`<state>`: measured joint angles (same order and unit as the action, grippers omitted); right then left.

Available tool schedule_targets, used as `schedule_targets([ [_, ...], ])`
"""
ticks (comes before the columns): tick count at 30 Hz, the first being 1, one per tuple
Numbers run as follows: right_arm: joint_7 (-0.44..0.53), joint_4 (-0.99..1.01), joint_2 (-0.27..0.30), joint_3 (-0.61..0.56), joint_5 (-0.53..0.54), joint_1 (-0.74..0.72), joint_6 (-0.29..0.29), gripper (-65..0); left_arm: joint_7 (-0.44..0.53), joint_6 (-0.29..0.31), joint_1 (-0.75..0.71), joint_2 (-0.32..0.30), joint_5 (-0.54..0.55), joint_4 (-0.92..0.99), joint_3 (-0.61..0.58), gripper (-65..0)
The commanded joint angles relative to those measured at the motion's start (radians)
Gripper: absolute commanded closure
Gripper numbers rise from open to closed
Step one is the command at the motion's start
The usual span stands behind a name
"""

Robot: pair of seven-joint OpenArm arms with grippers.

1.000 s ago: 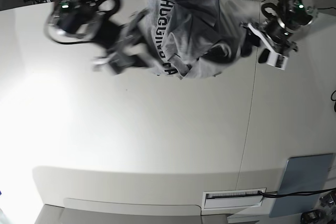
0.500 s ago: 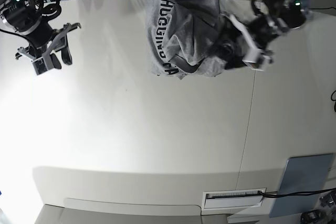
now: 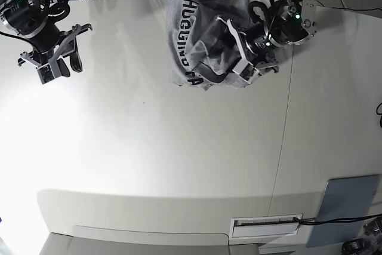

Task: Fold the T-shirt properly
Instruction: 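Release the folded shirt and raise both grippers away, then grasp the folded shirt's edge with the left gripper and drag it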

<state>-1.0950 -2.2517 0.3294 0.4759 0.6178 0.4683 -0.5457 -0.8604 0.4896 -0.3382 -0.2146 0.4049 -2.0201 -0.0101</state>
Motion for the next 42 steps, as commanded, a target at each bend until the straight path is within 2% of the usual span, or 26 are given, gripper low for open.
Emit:
schedule_targets([
  [1,0.026,-0.018,0.014,0.008,0.01,0.0,0.004,-18.8,0.017,0.02,-0.001,-0.002,0.03,-0.028,0.002,-20.0],
  [3,0.026,-0.018,0.014,0.008,0.01,0.0,0.004,-18.8,0.011,0.065,-0.022,-0.002,0.083,-0.06,0.005,-5.5],
  [4,0.027,-0.018,0.014,0.008,0.01,0.0,0.004,-18.8,0.005,0.08,-0.038,-0.002,0.114,-0.082,0.015,-3.6],
  [9,0.031,-0.018,0.014,0.008,0.01,0.0,0.004,-18.8,-0.071,0.141,-0.152,-0.002,0.237,-0.211,0.161,-3.7],
  [13,0.047,-0.018,0.014,0.008,0.011,-0.001,0.004,-18.8,-0.148,0.142,-0.25,-0.002,0.35,-0.26,0.329,-3.7],
  [15,0.049,-0.018,0.014,0.008,0.011,-0.005,0.004,-18.8,-0.191,0.187,-0.297,-0.002,0.386,-0.26,0.397,-3.7],
  [16,0.049,-0.018,0.014,0.008,0.011,-0.006,0.004,-18.8,-0.209,0.205,-0.319,-0.003,0.397,-0.26,0.425,-3.7],
  [19,0.049,-0.018,0.014,0.008,0.014,-0.006,0.004,-18.8,-0.241,0.209,-0.382,-0.008,0.42,-0.26,0.495,-3.7],
  [24,0.049,-0.018,0.014,0.008,0.014,-0.006,0.004,-18.8,-0.29,0.209,-0.451,-0.061,0.381,-0.253,0.546,-3.7],
  [27,0.048,-0.018,0.014,0.008,0.014,-0.006,0.004,-18.8,-0.286,0.161,-0.462,-0.083,0.29,-0.228,0.543,-3.7],
  [31,0.048,-0.018,0.014,0.008,0.014,-0.006,0.004,-18.8,-0.231,0.093,-0.46,-0.105,0.219,-0.205,0.543,-5.2],
  [33,0.048,-0.018,0.014,0.008,0.014,-0.005,0.004,-18.8,-0.231,0.078,-0.457,-0.11,0.175,-0.205,0.543,-11.2],
  [35,0.048,-0.018,0.014,0.008,0.014,-0.006,0.004,-18.8,-0.231,0.075,-0.457,-0.125,0.142,-0.205,0.543,-19.8],
  [37,0.048,-0.018,0.014,0.008,0.014,-0.006,0.004,-18.8,-0.231,0.046,-0.457,-0.143,0.098,-0.205,0.543,-27.2],
  [40,0.048,-0.018,0.014,0.008,0.016,-0.006,0.004,-18.8,-0.221,-0.057,-0.457,-0.181,0.008,-0.206,0.544,-29.1],
  [42,0.048,-0.018,0.014,0.008,0.04,-0.006,0.004,-18.8,-0.175,-0.115,-0.457,-0.203,-0.021,-0.206,0.544,-29.0],
])
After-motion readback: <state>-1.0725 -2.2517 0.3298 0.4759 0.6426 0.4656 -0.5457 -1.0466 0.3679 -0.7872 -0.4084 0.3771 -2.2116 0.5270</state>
